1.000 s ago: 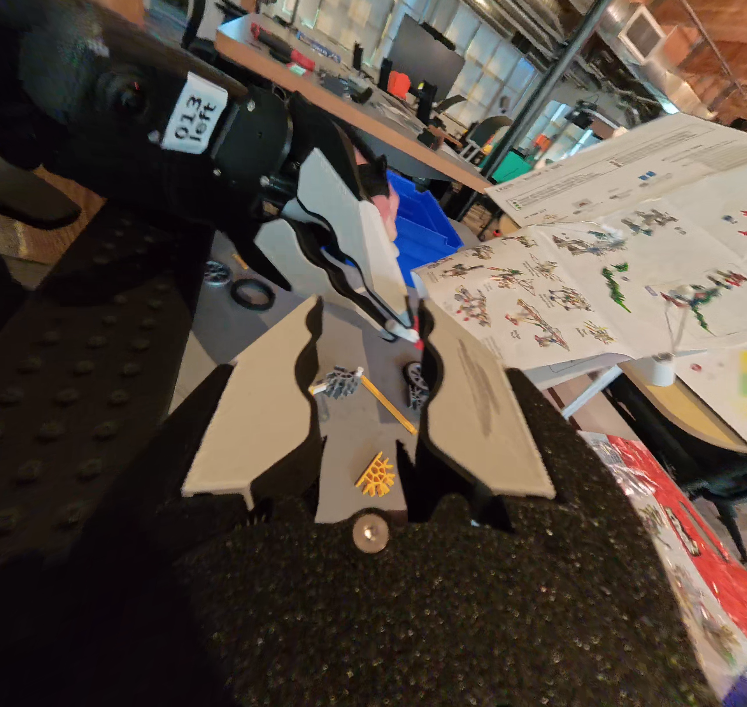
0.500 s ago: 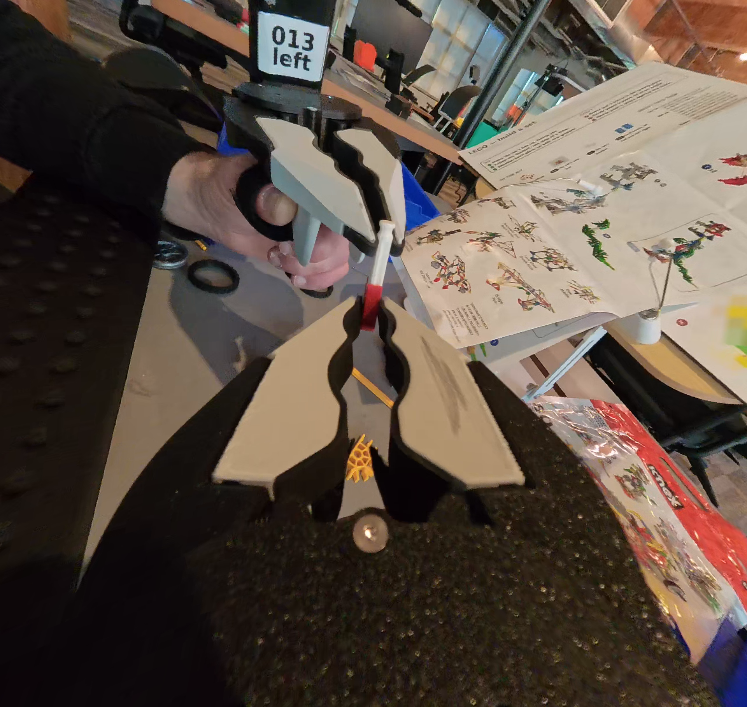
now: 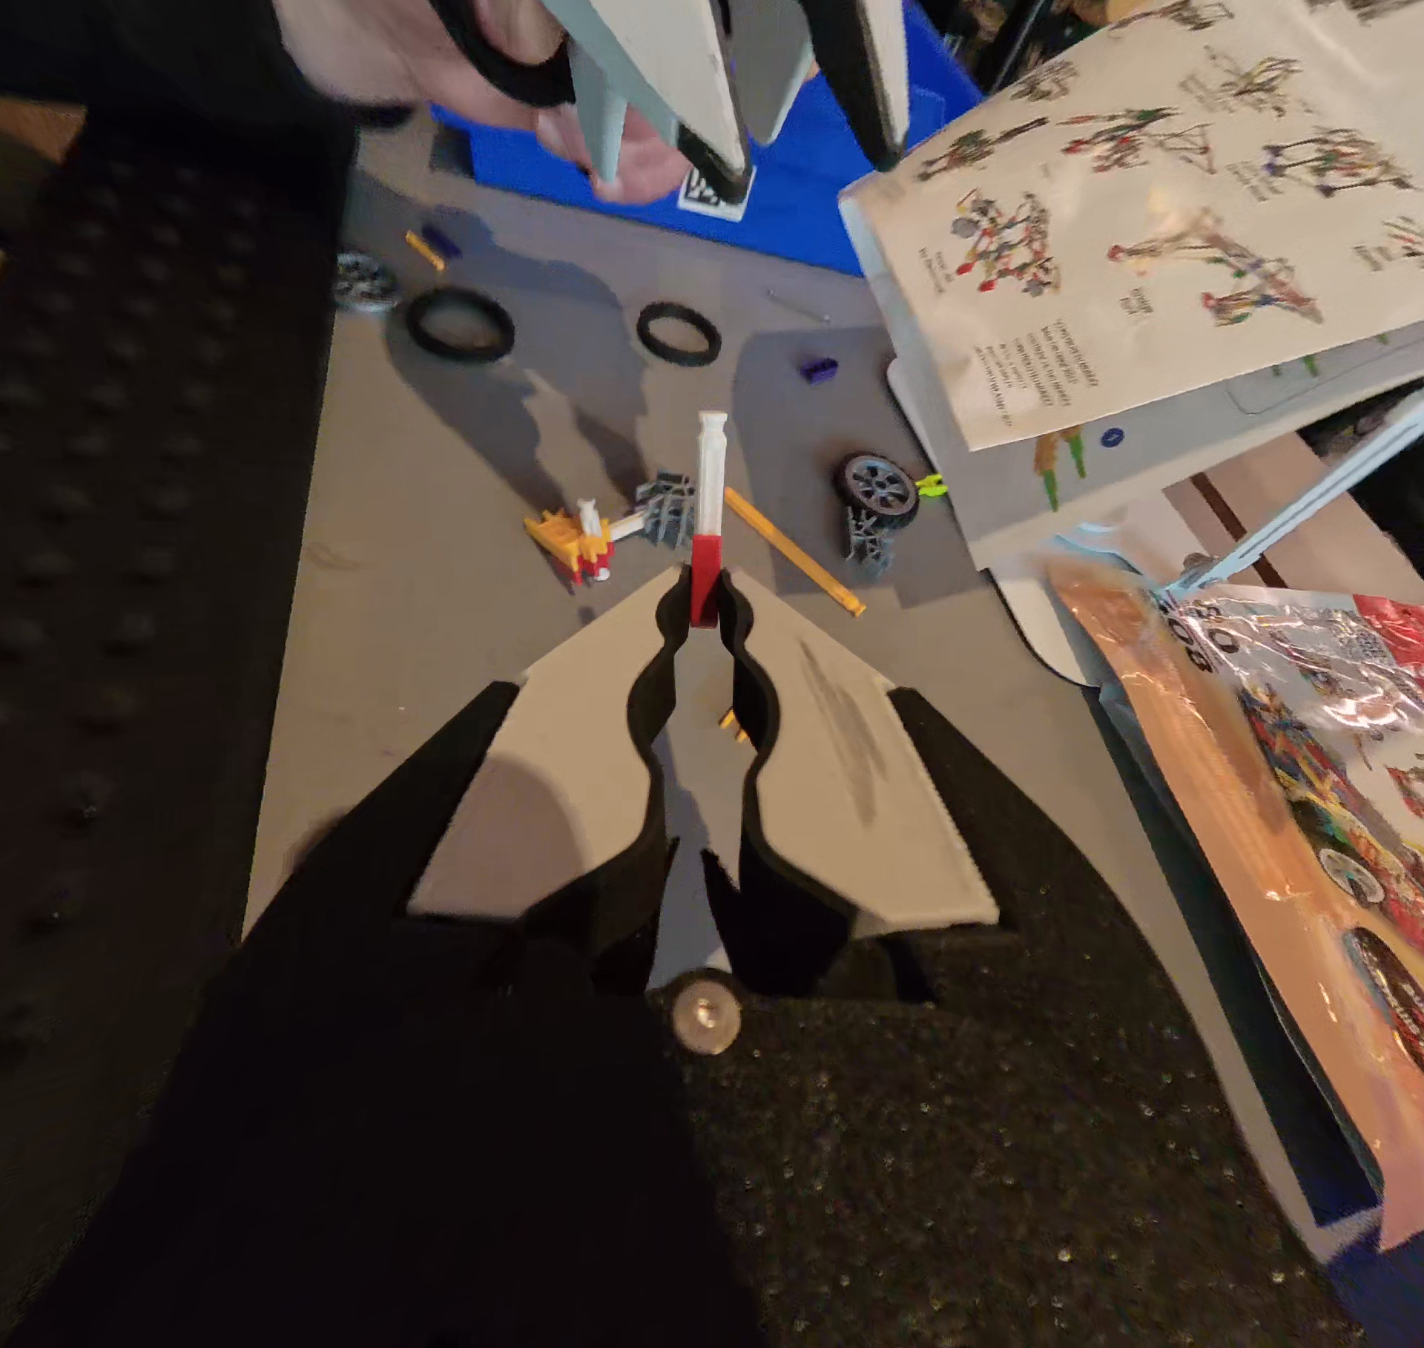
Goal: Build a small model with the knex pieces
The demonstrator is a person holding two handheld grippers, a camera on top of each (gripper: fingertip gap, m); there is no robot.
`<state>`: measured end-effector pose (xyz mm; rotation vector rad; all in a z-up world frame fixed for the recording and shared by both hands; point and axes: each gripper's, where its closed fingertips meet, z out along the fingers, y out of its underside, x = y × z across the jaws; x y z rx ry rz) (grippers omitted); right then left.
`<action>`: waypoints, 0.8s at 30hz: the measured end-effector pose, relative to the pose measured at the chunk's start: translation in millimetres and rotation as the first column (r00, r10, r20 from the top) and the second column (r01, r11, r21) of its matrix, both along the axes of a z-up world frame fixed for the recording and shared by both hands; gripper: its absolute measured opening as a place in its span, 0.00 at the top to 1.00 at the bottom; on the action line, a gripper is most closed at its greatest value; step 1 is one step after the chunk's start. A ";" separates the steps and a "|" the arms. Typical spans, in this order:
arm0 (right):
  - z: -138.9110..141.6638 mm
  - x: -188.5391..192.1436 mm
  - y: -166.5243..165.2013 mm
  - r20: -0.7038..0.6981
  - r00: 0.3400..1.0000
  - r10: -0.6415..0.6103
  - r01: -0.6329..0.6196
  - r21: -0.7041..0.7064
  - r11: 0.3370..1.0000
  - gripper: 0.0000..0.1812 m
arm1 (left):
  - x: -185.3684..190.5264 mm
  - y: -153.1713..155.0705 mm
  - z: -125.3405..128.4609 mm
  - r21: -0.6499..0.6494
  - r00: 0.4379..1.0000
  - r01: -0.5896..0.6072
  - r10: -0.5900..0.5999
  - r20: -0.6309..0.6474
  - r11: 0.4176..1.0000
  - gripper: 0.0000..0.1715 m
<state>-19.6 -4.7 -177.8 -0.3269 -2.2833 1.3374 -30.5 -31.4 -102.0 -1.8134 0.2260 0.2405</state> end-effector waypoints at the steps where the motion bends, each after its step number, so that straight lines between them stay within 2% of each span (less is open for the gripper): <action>1: -3.6 0.4 -2.3 -0.005 1.000 0.003 -0.003 0.025 1.000 0.97 | -1.1 -3.3 -6.0 -0.042 1.000 -0.025 0.025 -0.016 0.999 0.83; 5: -23.1 3.1 -10.4 -0.044 0.999 0.028 -0.021 0.169 0.985 0.97 | -1.6 -20.5 -32.8 -0.178 0.990 -0.122 0.108 -0.088 0.976 0.76; 9: -49.7 -0.5 -9.7 -0.110 0.993 0.032 0.012 0.372 0.928 0.97 | 8.8 -34.5 -56.5 -0.267 0.982 -0.165 0.133 -0.133 0.950 0.75; 13: -55.0 -1.2 -10.6 -0.107 0.994 0.028 0.016 0.391 0.920 0.93 | 18.6 -52.2 -61.8 -0.310 0.973 -0.199 0.149 -0.177 0.930 0.75; 18: -55.7 1.4 -14.9 -0.100 0.994 0.036 0.004 0.374 0.927 0.85 | 14.4 -89.3 -42.5 -0.297 0.954 -0.271 0.214 -0.210 0.916 0.74; 21: -49.2 0.5 -17.6 -0.101 0.994 0.030 0.004 0.327 0.945 0.85 | -7.9 -129.3 -12.5 -0.248 0.889 -0.411 0.326 -0.321 0.877 0.68; 24: -49.3 -3.0 -13.2 -0.099 0.995 0.010 0.023 0.320 0.947 0.89 | -24.7 -173.9 12.0 -0.233 0.846 -0.492 0.399 -0.353 0.839 0.70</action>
